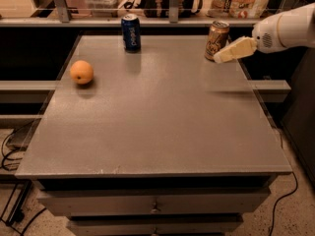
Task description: Move orange can near orange
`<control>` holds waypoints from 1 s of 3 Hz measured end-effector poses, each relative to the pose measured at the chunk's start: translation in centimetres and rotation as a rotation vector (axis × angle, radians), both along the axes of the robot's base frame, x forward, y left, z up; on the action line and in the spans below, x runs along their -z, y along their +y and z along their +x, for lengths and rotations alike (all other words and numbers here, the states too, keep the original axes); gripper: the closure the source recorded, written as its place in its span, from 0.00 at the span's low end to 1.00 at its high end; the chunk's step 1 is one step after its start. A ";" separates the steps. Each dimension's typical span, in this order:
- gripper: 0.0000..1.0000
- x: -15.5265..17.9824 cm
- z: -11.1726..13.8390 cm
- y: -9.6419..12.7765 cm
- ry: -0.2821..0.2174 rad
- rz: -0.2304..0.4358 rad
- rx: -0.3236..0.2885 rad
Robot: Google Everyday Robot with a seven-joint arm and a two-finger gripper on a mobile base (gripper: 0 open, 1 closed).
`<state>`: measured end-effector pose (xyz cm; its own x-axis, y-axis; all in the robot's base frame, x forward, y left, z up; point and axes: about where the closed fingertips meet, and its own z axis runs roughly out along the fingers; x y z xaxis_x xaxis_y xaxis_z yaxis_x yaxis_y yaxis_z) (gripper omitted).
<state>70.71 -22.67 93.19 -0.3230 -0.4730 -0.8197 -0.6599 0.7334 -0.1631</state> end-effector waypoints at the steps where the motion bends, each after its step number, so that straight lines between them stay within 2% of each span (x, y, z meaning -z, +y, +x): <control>1: 0.00 1.3 3.9 -0.2 -0.013 0.046 0.036; 3: 0.00 2.4 9.3 1.6 -0.022 0.124 0.028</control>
Offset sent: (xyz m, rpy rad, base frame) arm 0.1061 0.0059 -0.0216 0.1291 -0.0430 -0.0483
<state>80.01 -21.08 90.79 -0.3162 -0.3585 -0.8783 -0.6360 0.7671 -0.0842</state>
